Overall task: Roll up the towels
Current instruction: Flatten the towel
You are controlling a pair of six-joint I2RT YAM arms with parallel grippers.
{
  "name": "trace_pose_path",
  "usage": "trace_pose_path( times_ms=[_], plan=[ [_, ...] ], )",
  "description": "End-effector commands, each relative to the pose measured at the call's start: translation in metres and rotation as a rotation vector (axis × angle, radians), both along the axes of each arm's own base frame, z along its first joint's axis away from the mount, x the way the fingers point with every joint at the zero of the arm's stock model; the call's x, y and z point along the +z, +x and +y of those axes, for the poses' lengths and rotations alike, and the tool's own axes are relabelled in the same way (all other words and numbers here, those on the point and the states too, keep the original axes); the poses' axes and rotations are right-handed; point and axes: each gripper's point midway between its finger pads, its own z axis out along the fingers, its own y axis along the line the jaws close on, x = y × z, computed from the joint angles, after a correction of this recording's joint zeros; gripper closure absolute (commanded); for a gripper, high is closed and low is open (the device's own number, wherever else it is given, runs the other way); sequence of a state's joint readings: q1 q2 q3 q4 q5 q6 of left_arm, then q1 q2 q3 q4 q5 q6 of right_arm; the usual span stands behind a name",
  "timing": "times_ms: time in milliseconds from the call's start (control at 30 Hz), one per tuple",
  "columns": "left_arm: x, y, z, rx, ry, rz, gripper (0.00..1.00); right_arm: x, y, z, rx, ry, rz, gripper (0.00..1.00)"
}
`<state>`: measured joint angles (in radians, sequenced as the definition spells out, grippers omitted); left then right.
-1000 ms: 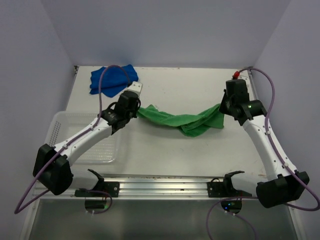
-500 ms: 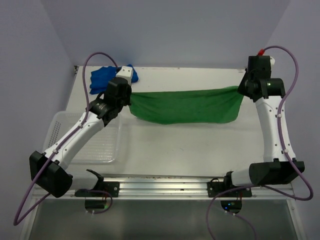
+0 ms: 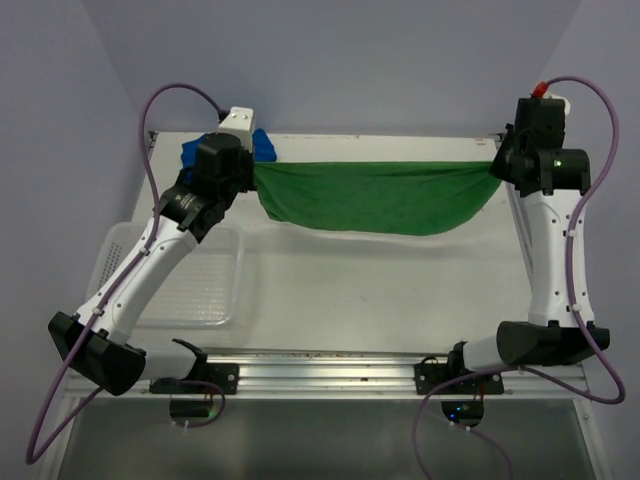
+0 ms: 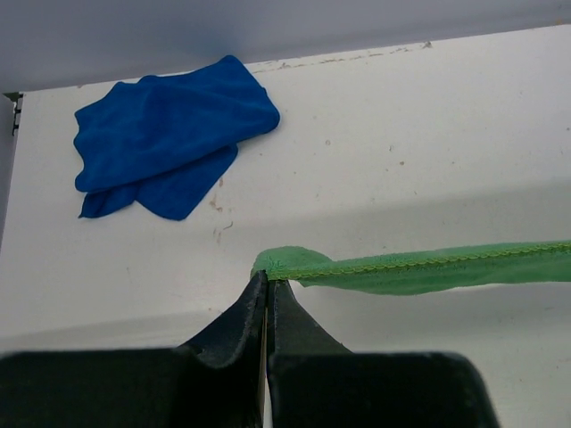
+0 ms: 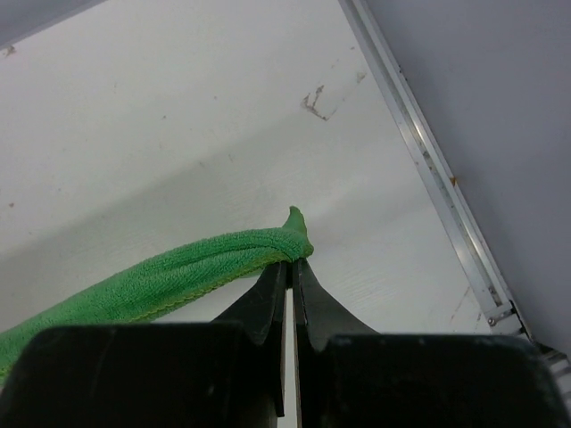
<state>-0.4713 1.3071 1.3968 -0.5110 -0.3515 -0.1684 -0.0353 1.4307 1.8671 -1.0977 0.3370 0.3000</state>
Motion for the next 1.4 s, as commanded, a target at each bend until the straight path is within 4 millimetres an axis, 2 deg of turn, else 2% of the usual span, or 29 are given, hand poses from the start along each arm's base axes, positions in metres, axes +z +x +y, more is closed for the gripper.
trace_pose_path(
  times_ms=[0, 133, 367, 600, 767, 900, 1033, 1067, 1133, 1167, 1267, 1300, 1333, 1367],
  plan=[
    [0.012, -0.014, 0.010, -0.009, 0.002, -0.009, 1.00, -0.004, -0.020, -0.005, 0.007, -0.018, 0.029, 1.00],
    [0.005, -0.030, 0.007, -0.059, -0.018, 0.011, 1.00, -0.004, -0.038, -0.002, 0.007, -0.002, 0.020, 1.00],
    [0.016, -0.068, 0.012, -0.108, -0.082, -0.011, 1.00, -0.008, -0.077, 0.013, 0.039, 0.062, 0.008, 1.00],
    [0.017, -0.106, 0.011, -0.176, -0.149, 0.006, 1.00, -0.013, -0.118, 0.018, 0.052, 0.075, 0.043, 1.00],
    [0.004, -0.119, 0.006, -0.223, -0.158, 0.059, 1.00, -0.020, -0.128, 0.019, 0.053, 0.079, 0.065, 1.00],
    [-0.015, -0.117, 0.002, -0.225, -0.145, 0.120, 1.00, -0.034, -0.118, 0.015, 0.029, 0.072, 0.098, 1.00],
    [-0.045, -0.099, -0.003, -0.199, -0.114, 0.183, 1.00, -0.057, -0.098, 0.009, 0.007, 0.062, 0.152, 1.00],
    [-0.057, -0.091, -0.005, -0.185, -0.097, 0.209, 1.00, -0.064, -0.091, 0.007, -0.003, 0.056, 0.172, 1.00],
    [-0.064, -0.077, -0.007, -0.163, -0.084, 0.209, 1.00, -0.072, -0.075, 0.003, -0.019, 0.043, 0.171, 1.00],
    [-0.074, -0.068, -0.006, -0.139, -0.061, 0.228, 1.00, -0.086, -0.066, 0.002, -0.024, 0.042, 0.208, 1.00],
    [-0.084, -0.040, -0.012, -0.118, -0.013, 0.235, 1.00, -0.100, -0.041, -0.003, -0.047, 0.032, 0.200, 1.00],
    [-0.087, -0.031, -0.011, -0.100, 0.011, 0.239, 1.00, -0.109, -0.025, -0.005, -0.052, 0.029, 0.204, 1.00],
    [-0.078, -0.018, -0.014, -0.094, 0.018, 0.215, 1.00, -0.114, -0.018, -0.007, -0.060, 0.029, 0.210, 1.00],
    [-0.095, -0.004, -0.016, -0.083, 0.064, 0.253, 1.00, -0.119, -0.011, -0.009, -0.069, 0.026, 0.211, 1.00]
  ],
)
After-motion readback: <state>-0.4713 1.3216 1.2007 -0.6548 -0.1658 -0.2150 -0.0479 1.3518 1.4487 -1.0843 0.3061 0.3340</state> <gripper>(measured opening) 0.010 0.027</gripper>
